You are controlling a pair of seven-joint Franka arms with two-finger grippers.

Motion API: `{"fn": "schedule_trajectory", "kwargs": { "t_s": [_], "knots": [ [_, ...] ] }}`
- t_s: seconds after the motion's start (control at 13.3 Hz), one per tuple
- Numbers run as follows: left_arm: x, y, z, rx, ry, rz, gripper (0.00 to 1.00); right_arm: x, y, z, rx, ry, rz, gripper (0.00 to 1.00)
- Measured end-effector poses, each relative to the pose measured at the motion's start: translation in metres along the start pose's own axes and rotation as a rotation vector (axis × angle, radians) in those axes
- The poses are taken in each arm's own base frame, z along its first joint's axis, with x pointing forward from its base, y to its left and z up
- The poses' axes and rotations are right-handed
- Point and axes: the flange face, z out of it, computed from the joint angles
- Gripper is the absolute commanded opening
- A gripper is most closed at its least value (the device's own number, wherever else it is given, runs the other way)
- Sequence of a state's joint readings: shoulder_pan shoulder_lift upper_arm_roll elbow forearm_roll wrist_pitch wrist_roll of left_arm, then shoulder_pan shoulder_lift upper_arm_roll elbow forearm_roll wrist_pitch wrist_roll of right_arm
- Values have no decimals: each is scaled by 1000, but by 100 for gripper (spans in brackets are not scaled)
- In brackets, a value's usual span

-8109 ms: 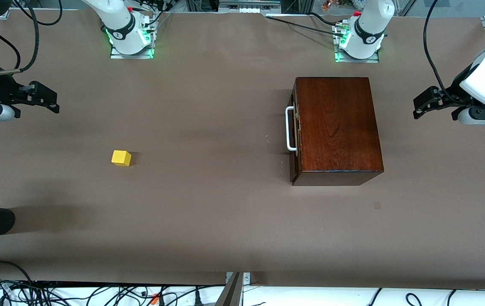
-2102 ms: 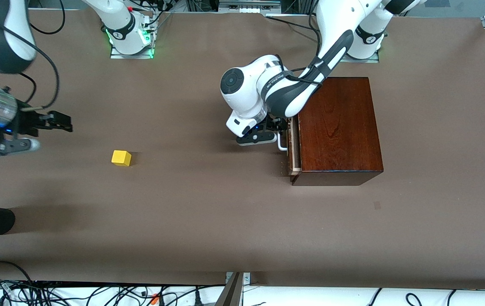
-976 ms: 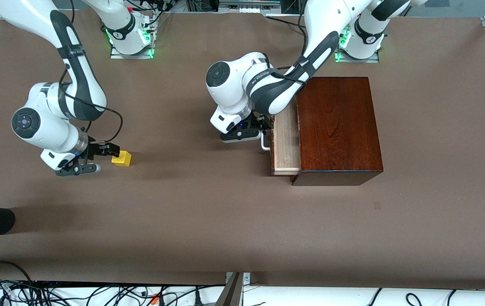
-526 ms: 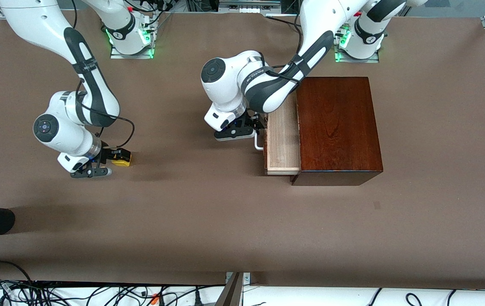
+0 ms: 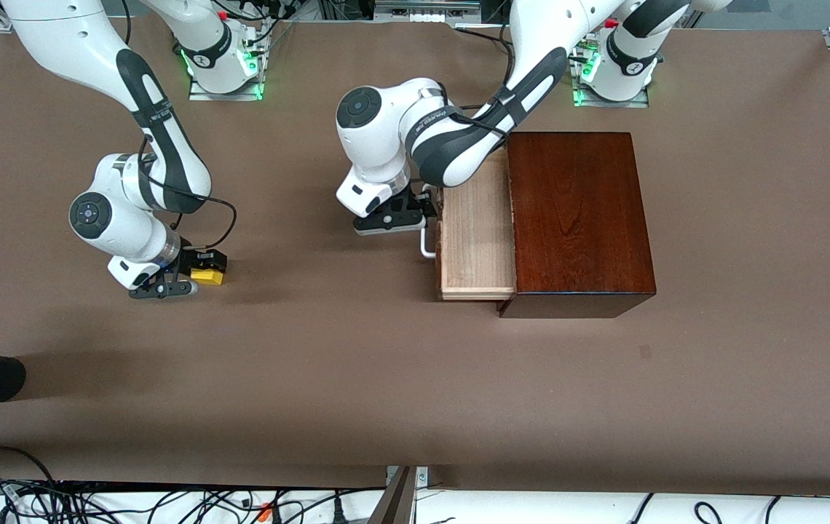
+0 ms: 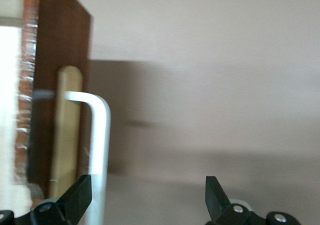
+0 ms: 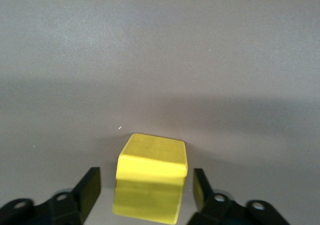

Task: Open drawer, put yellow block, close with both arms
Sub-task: 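Lift the yellow cube with the right gripper while the left gripper withdraws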

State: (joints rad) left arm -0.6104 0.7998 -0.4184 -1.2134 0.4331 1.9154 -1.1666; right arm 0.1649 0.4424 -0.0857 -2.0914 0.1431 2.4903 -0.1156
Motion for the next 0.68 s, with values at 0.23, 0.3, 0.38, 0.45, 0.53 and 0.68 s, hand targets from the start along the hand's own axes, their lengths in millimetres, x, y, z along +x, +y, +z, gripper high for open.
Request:
{"fn": "schedule_trajectory", "kwargs": {
  "t_s": [0.23, 0.3, 0.38, 0.45, 0.53, 0.68],
  "knots": [
    [3, -10, -57, -42, -28, -26, 100, 0, 0, 0, 0, 0, 1, 38],
    [7, -18, -75, -47, -37, -37, 100, 0, 0, 0, 0, 0, 1, 33],
    [14, -30, -93, -52, -54, -42, 100, 0, 0, 0, 0, 0, 0, 31],
    [25, -49, -114, -60, -80, -39, 100, 0, 0, -1, 0, 1, 0, 31],
    [40, -74, -136, -72, -103, -34, 100, 1, -2, -5, 2, 6, -7, 31],
    [75, -135, -174, -101, -120, -31, 100, 5, -19, -27, 18, 8, -43, 31]
  ]
}}
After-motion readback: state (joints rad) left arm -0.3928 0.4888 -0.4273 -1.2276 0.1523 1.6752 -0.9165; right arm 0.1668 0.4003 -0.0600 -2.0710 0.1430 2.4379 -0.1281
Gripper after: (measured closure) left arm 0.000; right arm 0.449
